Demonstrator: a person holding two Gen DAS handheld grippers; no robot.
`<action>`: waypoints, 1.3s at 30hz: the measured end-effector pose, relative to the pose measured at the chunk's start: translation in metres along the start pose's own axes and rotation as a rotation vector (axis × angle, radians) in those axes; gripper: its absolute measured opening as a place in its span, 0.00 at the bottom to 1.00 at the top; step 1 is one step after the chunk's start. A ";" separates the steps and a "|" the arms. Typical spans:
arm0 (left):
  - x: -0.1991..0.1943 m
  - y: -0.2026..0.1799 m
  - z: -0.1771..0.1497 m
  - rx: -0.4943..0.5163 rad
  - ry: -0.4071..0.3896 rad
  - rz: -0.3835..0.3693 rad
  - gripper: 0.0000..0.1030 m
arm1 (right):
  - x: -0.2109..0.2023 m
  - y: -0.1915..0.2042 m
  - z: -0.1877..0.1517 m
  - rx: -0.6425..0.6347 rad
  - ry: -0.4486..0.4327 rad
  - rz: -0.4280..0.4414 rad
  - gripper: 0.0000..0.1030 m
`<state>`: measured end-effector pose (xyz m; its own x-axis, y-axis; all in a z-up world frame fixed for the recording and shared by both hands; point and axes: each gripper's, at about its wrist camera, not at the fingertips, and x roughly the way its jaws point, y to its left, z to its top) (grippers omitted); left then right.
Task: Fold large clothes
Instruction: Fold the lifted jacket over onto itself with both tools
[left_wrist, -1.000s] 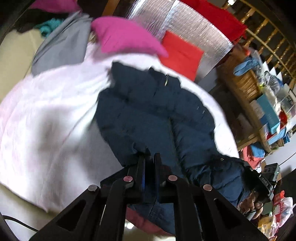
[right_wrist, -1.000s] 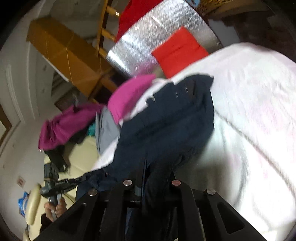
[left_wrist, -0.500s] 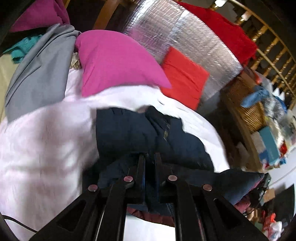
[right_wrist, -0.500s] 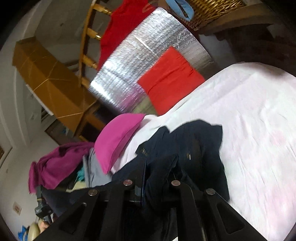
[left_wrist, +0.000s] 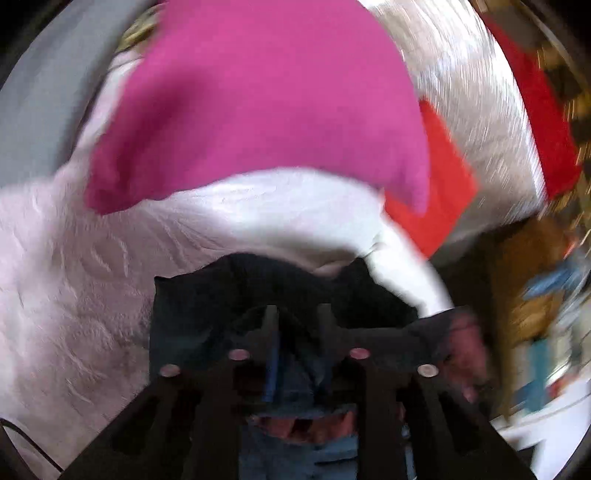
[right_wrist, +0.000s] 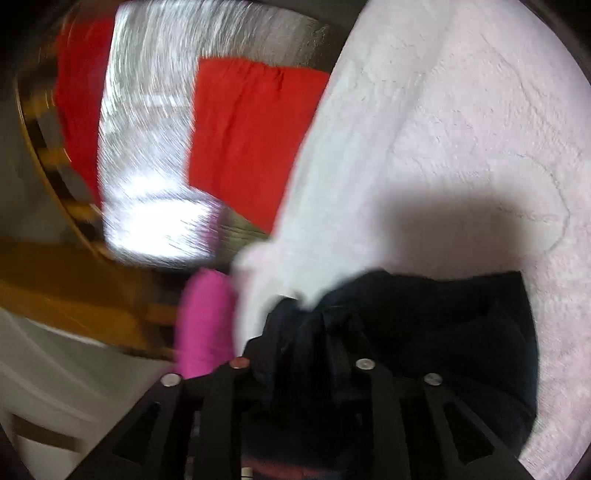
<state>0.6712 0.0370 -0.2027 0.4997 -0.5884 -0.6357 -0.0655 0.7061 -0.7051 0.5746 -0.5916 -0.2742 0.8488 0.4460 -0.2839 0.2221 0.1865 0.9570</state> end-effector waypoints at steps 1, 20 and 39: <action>-0.017 0.004 0.000 -0.023 -0.066 -0.012 0.53 | -0.015 0.003 0.003 -0.017 -0.064 -0.003 0.60; -0.092 0.025 -0.212 -0.189 -0.092 0.206 0.81 | -0.132 -0.007 -0.177 -0.082 0.037 -0.106 0.81; -0.062 0.069 -0.163 -0.419 -0.162 -0.005 0.81 | -0.105 -0.013 -0.162 -0.008 0.032 -0.175 0.90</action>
<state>0.4953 0.0579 -0.2626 0.6278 -0.4985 -0.5978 -0.3903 0.4629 -0.7959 0.4054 -0.4992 -0.2664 0.7817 0.4335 -0.4483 0.3613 0.2712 0.8922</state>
